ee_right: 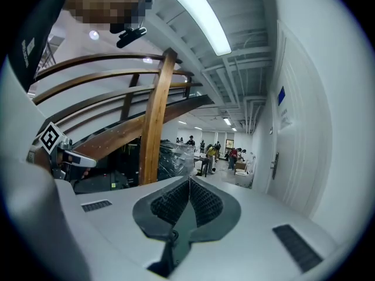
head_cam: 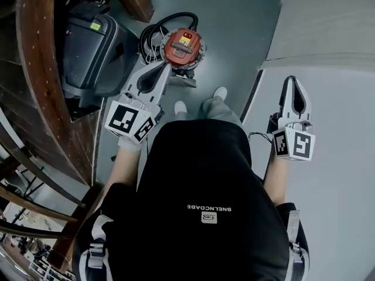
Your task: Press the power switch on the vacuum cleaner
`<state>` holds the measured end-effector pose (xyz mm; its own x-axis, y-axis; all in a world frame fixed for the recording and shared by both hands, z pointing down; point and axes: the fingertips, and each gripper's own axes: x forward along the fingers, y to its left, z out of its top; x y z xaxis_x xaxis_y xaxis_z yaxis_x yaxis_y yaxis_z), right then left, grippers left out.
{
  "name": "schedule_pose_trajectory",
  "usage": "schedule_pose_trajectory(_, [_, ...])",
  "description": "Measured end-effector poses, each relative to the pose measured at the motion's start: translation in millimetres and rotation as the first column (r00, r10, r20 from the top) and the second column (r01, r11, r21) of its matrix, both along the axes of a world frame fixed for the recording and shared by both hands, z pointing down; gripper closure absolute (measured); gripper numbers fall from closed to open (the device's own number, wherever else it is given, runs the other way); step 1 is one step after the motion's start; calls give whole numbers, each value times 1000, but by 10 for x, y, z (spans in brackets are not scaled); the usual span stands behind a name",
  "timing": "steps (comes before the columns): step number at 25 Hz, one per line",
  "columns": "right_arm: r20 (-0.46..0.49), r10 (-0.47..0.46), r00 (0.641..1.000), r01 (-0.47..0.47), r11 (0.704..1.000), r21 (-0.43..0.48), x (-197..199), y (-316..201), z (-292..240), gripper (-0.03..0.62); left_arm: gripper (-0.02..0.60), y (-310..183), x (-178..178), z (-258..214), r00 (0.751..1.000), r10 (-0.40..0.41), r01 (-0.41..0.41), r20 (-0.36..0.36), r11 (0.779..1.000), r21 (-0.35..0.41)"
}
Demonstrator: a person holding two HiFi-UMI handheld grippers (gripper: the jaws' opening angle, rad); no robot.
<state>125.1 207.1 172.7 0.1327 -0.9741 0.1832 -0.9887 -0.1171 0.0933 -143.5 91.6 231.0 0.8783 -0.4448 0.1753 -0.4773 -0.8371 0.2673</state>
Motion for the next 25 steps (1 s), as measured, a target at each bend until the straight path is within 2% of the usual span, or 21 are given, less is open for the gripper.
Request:
schedule_pose_trajectory(6, [9,-77,997,78,997,-20,351,-542,168,568,568,-257,130,123,995,-95,95,44,995,0])
schedule_pose_trajectory(12, [44,-197,979,199,979,-45,809,-1244,402,568,568,-661,491,185,974,-219,220,58,975,-13])
schedule_pose_trajectory(17, [59,-299,952,302,953,-32,1256,-1647,538,568,568,-800,1054,212,959,-272,272,85,962,10])
schedule_pose_trajectory(25, [86,-465,881,470,881,-49,1370,-2423,586,568,568,-1228,1336,147,913,-394,395,105,919,3])
